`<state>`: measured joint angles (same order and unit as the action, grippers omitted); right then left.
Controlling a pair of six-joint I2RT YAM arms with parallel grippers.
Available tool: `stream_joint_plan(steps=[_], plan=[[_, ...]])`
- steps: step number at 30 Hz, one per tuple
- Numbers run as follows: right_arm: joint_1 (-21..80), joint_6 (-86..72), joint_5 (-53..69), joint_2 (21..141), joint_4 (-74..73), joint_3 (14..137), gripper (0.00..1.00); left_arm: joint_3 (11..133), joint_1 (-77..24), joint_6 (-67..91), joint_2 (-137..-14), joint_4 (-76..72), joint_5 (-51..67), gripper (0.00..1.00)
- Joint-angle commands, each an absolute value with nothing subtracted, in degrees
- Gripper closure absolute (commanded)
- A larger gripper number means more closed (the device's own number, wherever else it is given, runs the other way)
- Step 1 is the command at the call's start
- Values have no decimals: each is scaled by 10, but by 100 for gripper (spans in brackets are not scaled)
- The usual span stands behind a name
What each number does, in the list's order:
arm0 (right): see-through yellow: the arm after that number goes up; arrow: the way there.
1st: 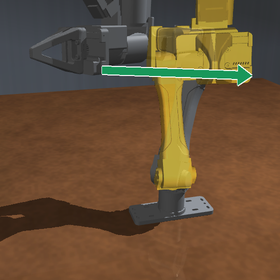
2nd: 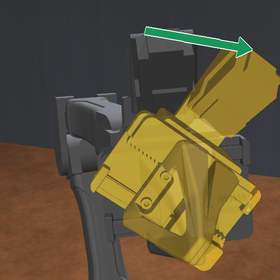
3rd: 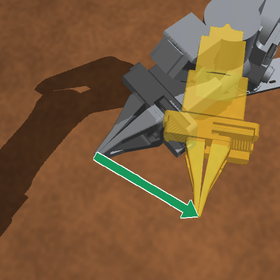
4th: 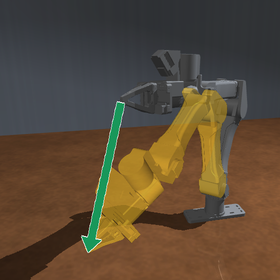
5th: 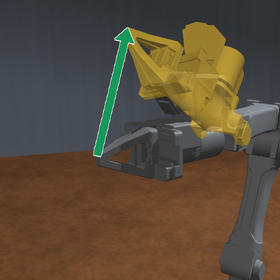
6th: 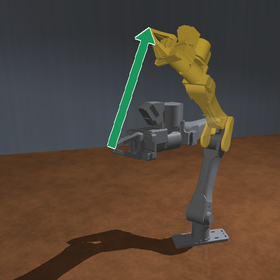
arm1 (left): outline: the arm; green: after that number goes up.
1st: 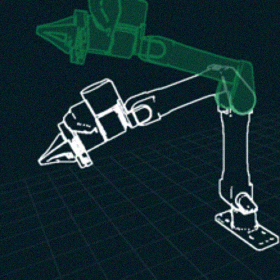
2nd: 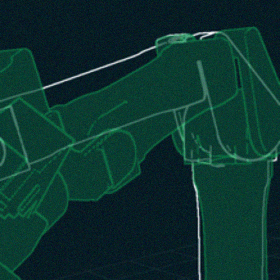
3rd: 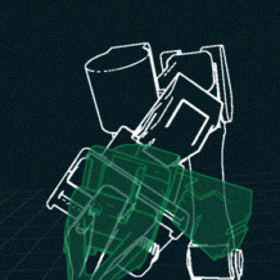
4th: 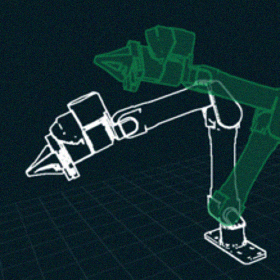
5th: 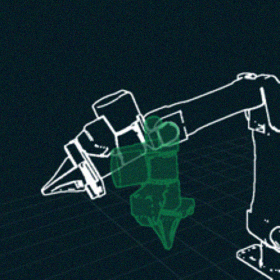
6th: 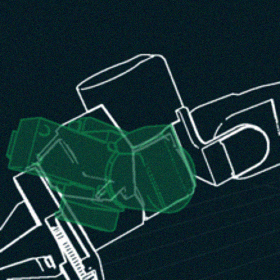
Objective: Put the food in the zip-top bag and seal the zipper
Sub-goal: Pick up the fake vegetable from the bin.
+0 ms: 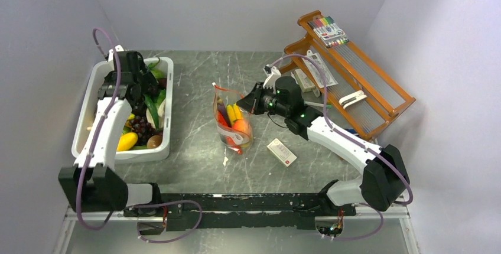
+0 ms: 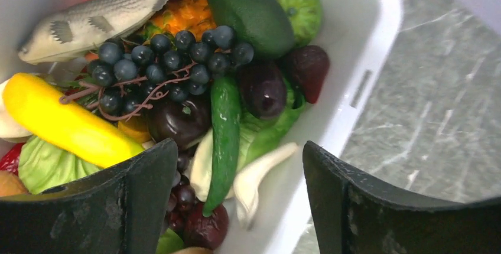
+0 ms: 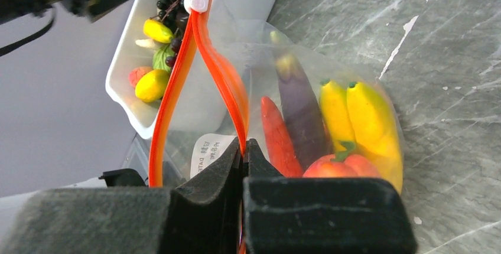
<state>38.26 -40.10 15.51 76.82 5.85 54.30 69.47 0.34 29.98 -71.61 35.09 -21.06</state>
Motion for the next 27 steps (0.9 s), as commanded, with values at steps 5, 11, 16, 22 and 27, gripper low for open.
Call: stream_joint_plan(steps=[5, 11, 16, 22, 27], plan=[[383, -383, 162, 729, 71, 544, 100, 701, 45, 191, -810, 268, -67, 33], [383, -383, 168, 733, 70, 550, 100, 701, 47, 179, -835, 239, -77, 36], [384, -384, 169, 739, 67, 555, 100, 718, 48, 177, -870, 253, -85, 41], [384, -388, 167, 742, 71, 555, 100, 719, 48, 180, -897, 241, -84, 41], [384, -389, 168, 745, 67, 557, 100, 735, 48, 176, -920, 239, -93, 42]])
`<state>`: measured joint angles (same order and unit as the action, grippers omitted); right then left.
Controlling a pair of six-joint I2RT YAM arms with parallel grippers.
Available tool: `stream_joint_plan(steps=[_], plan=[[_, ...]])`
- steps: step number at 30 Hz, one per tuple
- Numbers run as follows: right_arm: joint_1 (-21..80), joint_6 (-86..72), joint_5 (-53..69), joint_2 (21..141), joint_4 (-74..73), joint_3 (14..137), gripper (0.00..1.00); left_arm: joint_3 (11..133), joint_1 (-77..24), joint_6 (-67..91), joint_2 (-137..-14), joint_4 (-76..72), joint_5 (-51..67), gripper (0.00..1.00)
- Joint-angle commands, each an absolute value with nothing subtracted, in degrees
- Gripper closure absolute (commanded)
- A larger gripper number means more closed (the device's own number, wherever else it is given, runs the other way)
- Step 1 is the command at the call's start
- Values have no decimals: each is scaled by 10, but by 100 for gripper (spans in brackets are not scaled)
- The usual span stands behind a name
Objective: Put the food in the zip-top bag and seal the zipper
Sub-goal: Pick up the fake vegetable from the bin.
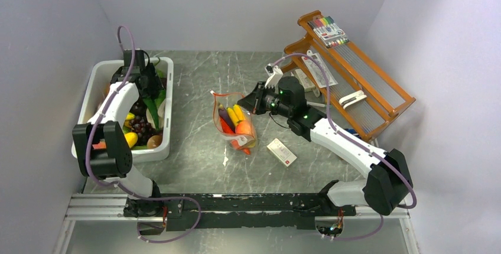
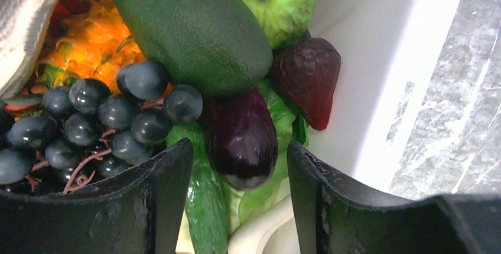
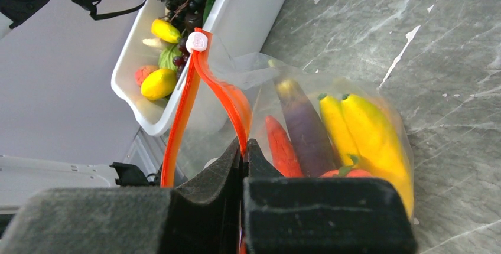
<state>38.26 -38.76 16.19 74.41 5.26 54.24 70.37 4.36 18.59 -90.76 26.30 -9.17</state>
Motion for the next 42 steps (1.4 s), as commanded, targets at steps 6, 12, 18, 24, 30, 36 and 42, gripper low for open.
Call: stream_joint_plan(steps=[6, 12, 18, 24, 30, 36, 42], plan=[[384, -387, 162, 739, 64, 553, 100, 741, 49, 177, -939, 242, -98, 44], [384, -385, 161, 737, 62, 552, 100, 742, 49, 184, -935, 263, -107, 45], [384, -386, 162, 739, 64, 554, 100, 742, 49, 182, -930, 271, -105, 50], [383, -386, 158, 740, 63, 552, 100, 733, 49, 179, -906, 282, -104, 60], [383, -394, 152, 743, 58, 550, 100, 704, 49, 175, -864, 283, -104, 67], [384, -396, 147, 750, 53, 558, 100, 692, 49, 171, -823, 302, -101, 69], [384, -409, 138, 748, 59, 558, 100, 675, 49, 174, -763, 317, -82, 69]])
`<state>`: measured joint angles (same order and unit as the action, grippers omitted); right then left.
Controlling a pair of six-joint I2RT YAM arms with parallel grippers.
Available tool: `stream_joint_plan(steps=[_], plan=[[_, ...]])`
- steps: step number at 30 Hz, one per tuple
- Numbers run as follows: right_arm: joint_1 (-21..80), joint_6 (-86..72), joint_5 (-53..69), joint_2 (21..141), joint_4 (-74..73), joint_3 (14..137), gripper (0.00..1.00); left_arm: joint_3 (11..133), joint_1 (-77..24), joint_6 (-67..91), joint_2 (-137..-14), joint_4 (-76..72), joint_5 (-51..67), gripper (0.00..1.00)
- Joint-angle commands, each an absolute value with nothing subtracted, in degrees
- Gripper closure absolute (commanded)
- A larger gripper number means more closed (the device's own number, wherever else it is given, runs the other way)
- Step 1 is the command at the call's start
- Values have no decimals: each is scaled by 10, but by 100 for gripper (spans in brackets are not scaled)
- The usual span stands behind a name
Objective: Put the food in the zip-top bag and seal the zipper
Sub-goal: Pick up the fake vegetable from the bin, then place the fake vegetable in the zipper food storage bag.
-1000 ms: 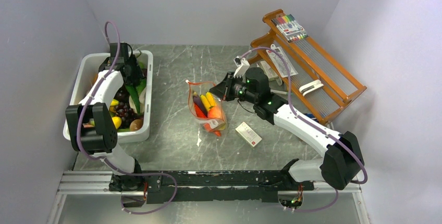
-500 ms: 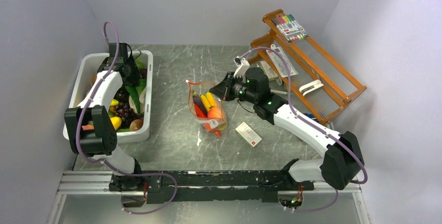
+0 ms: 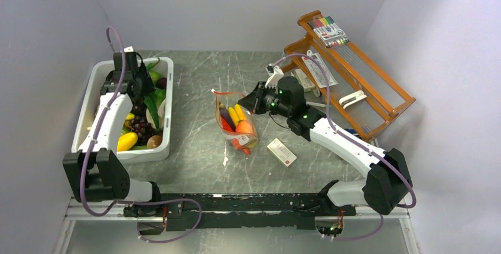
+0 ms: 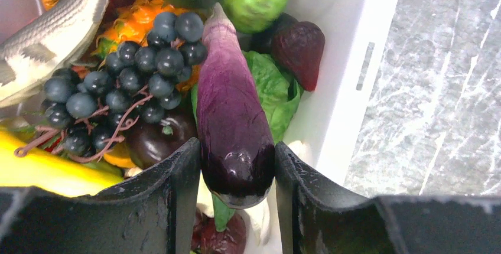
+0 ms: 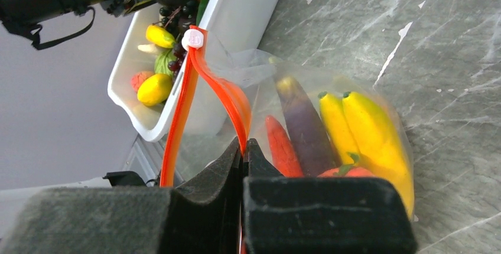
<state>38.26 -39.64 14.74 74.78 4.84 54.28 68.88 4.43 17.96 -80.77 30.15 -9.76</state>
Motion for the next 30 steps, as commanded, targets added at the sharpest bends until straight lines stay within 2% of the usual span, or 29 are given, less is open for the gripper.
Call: stream_joint_plan(steps=[1, 13, 19, 30], plan=[[384, -413, 137, 748, 59, 558, 100, 671, 49, 175, -748, 320, -77, 69], [386, -481, 99, 757, 32, 609, 100, 634, 48, 184, -628, 339, 56, 68], [398, -535, 54, 727, 68, 585, 100, 656, 48, 173, -572, 340, 166, 68], [409, -589, 37, 780, 95, 566, 100, 655, 47, 205, -507, 293, 430, 65]])
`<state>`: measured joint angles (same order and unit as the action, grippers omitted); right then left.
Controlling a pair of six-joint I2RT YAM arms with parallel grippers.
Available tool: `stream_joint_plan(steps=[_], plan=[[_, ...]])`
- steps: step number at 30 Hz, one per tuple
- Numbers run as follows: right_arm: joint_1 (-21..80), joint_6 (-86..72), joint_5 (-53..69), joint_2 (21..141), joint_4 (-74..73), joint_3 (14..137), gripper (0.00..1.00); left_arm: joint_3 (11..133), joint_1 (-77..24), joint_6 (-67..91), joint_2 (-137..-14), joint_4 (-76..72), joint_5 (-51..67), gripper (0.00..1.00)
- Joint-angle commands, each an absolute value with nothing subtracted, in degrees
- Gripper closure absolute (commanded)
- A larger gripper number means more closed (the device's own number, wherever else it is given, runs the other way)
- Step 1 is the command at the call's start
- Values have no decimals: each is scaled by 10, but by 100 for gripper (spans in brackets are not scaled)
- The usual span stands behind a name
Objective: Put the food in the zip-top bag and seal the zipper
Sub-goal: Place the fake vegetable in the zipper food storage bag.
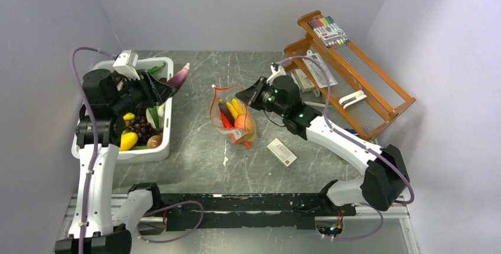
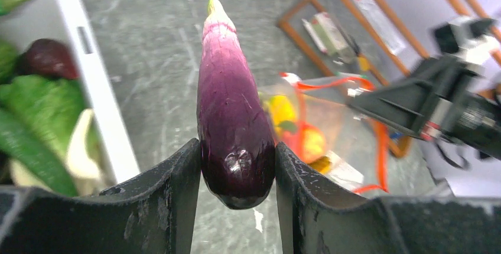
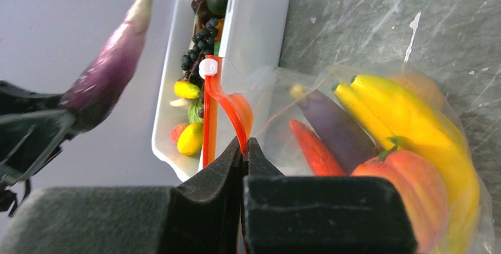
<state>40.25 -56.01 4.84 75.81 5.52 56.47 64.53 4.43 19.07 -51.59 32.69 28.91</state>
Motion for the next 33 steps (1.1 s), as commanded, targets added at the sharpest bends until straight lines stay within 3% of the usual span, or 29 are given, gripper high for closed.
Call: stream_joint_plan(steps=[1, 11, 23, 33], plan=[[410, -589, 37, 785, 94, 570, 100, 648, 47, 215, -506, 286, 453, 64], [415, -590, 28, 793, 95, 570, 100, 618, 14, 260, -487, 261, 495, 65], [415, -578, 1, 777, 85, 561, 100, 667, -233, 307, -558, 317, 230, 65], [416, -576, 11, 779, 88, 568, 100, 701, -286, 327, -575, 343, 132, 70]])
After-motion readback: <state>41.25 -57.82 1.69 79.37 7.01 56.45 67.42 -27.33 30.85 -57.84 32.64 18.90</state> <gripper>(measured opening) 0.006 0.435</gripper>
